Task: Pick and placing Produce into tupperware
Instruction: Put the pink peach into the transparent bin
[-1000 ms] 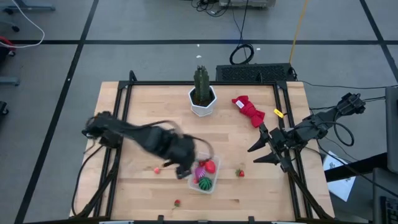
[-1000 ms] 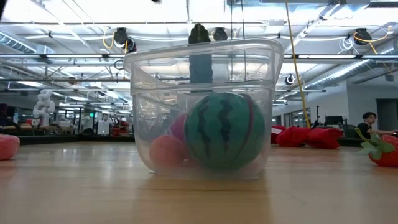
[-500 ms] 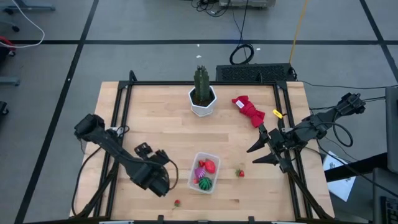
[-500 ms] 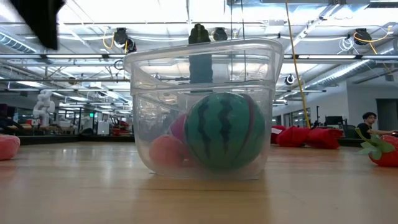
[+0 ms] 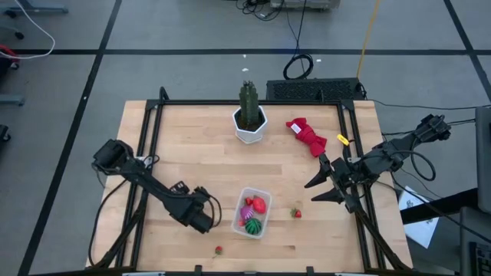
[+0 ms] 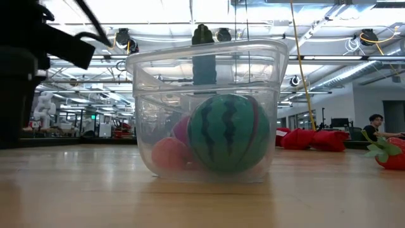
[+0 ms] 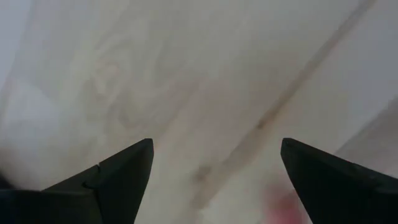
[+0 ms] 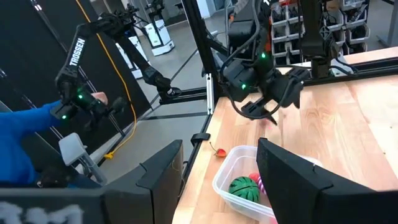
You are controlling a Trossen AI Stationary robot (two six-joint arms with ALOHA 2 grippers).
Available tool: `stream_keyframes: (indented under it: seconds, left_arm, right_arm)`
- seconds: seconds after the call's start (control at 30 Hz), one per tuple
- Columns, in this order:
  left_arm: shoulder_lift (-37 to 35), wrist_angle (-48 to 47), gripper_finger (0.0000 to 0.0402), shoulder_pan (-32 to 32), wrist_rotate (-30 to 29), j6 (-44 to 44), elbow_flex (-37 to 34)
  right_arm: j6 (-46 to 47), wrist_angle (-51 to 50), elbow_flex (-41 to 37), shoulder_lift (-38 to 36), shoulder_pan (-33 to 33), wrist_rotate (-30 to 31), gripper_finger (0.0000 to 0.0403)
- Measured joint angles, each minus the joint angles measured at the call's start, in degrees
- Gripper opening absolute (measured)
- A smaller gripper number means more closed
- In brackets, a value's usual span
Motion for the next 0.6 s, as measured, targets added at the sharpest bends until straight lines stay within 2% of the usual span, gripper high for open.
stream_keyframes:
  seconds: [0.37,0.47,0.6]
  left_arm:
    - [-0.09,-1.09,0.0358,1.98,-1.39,0.38,0.02]
    - [-1.69,-4.83,0.0358,2.45,-2.1,-0.84,0.2]
    - [-5.97,-4.57,0.0358,2.72,-1.78,-1.31,0.24]
  right_arm:
    - [1.27,0.02,0.02,0.0,0.0,0.0,0.0196]
    - [1.25,0.0,0.02,0.0,0.0,0.0,0.0196]
    - [1.29,0.0,0.04,0.0,0.0,0.0,0.0196]
